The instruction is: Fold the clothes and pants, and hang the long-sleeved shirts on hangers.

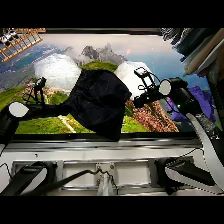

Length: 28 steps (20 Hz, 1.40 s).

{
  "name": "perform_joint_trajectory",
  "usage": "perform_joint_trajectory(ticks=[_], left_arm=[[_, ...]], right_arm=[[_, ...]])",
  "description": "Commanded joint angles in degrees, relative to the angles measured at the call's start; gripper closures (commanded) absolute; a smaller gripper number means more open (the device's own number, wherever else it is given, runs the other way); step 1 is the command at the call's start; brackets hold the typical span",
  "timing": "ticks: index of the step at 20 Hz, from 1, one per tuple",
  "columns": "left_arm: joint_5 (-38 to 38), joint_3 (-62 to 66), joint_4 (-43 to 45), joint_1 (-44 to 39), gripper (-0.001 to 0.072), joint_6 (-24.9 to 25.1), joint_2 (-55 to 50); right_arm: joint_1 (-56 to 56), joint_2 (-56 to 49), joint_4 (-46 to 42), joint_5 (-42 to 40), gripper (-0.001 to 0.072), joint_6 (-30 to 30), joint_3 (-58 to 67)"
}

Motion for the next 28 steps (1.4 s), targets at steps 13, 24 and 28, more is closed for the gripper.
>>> perform_joint_trajectory(ticks=[13, 24, 28], left_arm=[[5.81, -0.02, 6.47, 0.09, 0.0328, -0.13, 0.02], [14.82, -0.04, 3.50, 1.70, 0.0255, -0.15, -20.98], [19.08, 1.16, -5.70, 0.94, 0.0257, 5.70, -24.90]], right_arm=[[0.07, -0.04, 22.01, -9.79, 0.0307, 0.74, 0.07], [15.06, 7.87, 30.91, -16.17, 0.0306, 9.40, -9.57], [15.67, 12.02, 29.44, -17.75, 0.0311, 12.17, -10.60]])
